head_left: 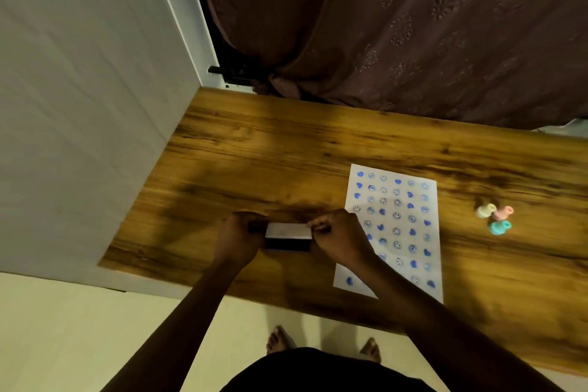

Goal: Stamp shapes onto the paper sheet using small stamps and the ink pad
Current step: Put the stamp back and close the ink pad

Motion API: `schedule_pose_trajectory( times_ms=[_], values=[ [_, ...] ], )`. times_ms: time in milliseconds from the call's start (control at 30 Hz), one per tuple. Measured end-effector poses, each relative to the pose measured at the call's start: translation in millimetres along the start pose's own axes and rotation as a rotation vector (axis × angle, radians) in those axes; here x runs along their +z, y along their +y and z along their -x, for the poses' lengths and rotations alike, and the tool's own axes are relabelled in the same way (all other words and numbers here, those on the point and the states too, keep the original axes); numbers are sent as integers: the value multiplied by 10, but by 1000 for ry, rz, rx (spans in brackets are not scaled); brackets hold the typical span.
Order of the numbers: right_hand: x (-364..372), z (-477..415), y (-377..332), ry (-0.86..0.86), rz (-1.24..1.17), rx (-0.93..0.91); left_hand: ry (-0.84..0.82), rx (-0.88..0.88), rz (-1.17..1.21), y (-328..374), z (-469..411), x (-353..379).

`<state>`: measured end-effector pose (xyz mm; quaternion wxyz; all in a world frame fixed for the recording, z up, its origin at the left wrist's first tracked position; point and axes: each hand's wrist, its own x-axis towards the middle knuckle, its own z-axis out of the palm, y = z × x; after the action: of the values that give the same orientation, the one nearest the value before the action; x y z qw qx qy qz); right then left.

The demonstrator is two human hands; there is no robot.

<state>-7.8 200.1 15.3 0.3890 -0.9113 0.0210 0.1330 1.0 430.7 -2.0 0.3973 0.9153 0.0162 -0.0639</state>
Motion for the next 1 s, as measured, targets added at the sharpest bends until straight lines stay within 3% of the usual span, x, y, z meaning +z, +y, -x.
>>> schedule_pose_trajectory(
  times_ms=[433,833,1000],
  values=[
    [313,218,-62,149,84,21,-10,-12,38,9,95,88],
    [221,169,-123,157,-181,206,4,-31,9,-92,65,144],
    [57,226,-104,265,-210,197,63,-37,43,124,39,158]
  ],
)
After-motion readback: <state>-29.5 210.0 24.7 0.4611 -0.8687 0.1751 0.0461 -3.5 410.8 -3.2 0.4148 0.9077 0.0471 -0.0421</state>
